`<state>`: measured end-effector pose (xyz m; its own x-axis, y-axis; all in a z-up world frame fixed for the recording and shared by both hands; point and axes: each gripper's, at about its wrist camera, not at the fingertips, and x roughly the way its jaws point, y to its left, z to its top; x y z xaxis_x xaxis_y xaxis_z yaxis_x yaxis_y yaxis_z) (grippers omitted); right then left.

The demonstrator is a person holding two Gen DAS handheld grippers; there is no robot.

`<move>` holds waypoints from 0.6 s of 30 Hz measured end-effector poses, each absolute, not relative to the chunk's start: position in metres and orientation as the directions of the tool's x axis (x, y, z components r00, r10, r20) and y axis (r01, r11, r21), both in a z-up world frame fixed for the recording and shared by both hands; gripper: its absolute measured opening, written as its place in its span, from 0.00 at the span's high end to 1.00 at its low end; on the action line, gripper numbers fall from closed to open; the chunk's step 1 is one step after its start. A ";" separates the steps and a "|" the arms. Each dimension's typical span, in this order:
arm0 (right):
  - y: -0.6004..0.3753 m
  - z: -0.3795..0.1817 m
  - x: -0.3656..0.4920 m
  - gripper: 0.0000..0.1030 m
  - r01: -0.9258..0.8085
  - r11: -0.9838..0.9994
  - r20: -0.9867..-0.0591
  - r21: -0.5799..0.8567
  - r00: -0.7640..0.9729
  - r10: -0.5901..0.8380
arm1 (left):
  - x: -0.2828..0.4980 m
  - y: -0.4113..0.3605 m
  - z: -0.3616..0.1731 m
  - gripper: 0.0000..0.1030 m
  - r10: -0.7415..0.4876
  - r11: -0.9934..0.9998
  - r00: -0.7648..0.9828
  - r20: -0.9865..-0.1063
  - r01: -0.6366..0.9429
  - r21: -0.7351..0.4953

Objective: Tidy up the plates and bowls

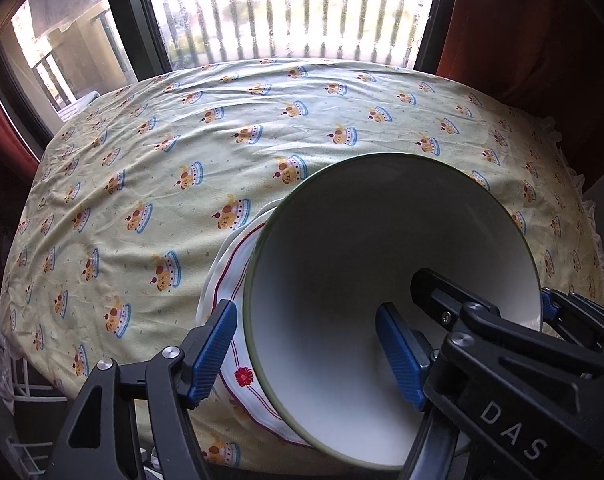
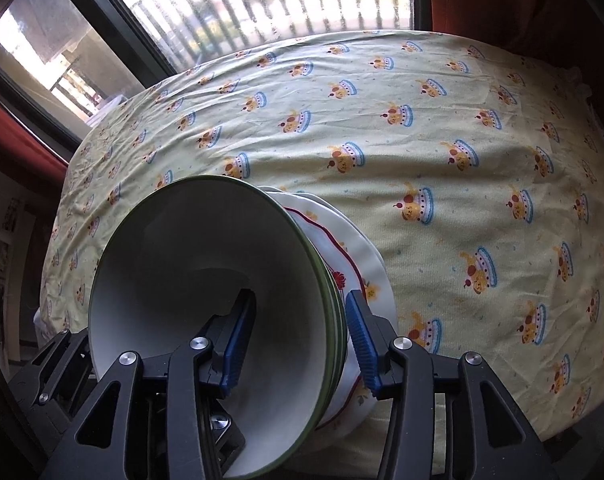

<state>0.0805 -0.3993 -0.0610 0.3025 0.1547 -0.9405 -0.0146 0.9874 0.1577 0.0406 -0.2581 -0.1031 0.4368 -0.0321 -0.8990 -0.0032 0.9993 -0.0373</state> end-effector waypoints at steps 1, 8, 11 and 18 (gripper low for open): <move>-0.400 -0.058 0.078 0.37 -0.008 0.989 -0.939 0.148 0.314 0.143 | 0.039 -0.257 -0.102 0.24 -0.043 0.999 0.442 -0.896 0.007 -0.044; -0.390 -0.034 0.058 0.37 0.045 0.995 -0.921 0.086 0.385 0.062 | 0.025 -0.240 -0.084 0.15 -0.130 0.991 0.491 -0.861 0.092 -0.097; -0.382 -0.021 0.047 0.37 0.086 0.995 -0.903 0.056 0.430 0.013 | 0.018 -0.228 -0.074 0.15 -0.144 0.988 0.524 -0.839 0.130 -0.089; -0.358 0.011 0.013 0.33 0.228 0.974 -0.829 -0.014 0.541 -0.139 | 0.000 -0.181 -0.047 0.14 -0.173 0.982 0.602 -0.779 0.166 -0.090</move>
<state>0.0129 -0.3584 0.0109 0.5411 -0.1388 -0.8294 0.2280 0.9736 -0.0142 -0.0004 -0.1812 -0.0470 0.6021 -0.1729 -0.7795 0.1659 0.9821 -0.0897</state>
